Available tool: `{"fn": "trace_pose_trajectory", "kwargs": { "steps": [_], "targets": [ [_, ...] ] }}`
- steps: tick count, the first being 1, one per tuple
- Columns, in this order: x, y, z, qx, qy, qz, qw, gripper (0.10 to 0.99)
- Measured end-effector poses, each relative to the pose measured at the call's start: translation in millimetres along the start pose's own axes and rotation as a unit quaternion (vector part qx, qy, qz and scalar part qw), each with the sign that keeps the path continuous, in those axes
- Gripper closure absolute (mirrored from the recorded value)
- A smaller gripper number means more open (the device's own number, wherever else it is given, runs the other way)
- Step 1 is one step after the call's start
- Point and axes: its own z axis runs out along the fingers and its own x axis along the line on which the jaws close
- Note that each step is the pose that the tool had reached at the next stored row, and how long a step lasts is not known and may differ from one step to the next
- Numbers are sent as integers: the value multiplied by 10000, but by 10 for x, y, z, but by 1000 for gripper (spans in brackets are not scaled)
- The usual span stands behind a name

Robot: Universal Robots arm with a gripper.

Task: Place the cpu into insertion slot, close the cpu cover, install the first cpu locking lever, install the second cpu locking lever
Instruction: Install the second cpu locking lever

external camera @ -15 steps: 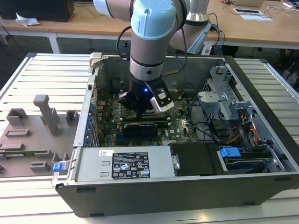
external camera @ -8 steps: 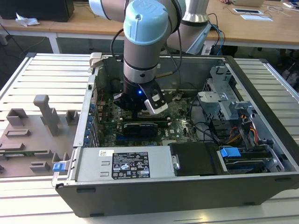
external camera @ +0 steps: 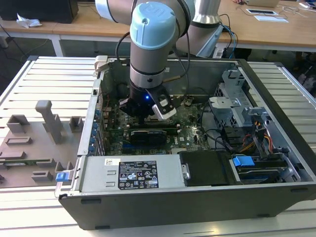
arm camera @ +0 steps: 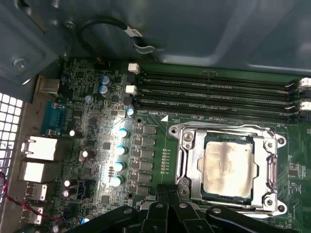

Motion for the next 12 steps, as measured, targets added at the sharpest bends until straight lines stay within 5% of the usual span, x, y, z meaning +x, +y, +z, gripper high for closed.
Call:
{"fn": "trace_pose_trajectory", "kwargs": {
  "steps": [12],
  "targets": [
    [8, -27, 5, -45, -8, -40, 10000, 980]
  ]
}}
